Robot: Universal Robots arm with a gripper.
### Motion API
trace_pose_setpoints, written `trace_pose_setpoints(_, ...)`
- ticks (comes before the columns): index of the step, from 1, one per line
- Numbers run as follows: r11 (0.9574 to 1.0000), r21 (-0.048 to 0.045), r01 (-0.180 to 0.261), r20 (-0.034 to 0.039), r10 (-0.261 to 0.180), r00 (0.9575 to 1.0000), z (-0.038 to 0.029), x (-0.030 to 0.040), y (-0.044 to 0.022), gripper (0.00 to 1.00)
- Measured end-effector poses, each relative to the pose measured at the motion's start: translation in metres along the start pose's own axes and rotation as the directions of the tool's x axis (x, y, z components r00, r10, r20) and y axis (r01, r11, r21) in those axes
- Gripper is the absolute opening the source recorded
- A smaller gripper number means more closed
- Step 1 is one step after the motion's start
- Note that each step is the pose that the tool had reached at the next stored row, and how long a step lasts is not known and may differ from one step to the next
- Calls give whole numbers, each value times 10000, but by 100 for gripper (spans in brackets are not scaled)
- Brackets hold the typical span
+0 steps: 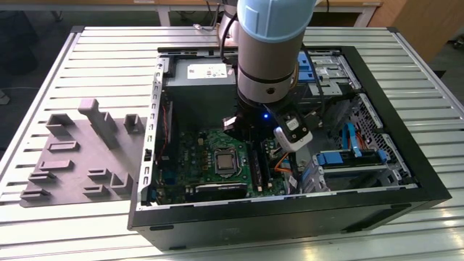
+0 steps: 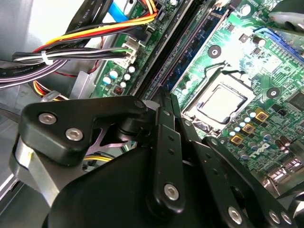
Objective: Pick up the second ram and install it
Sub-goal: 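Insert the second ram into the second slot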
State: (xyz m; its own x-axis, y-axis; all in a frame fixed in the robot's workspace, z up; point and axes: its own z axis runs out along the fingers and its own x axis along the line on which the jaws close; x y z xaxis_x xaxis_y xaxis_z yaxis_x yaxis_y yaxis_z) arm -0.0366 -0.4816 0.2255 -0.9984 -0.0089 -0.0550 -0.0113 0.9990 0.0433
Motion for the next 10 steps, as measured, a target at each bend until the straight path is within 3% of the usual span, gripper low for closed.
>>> trace_pose_setpoints(10, 10000, 52, -16, 1, 16, 10000, -7, 3, 1, 11)
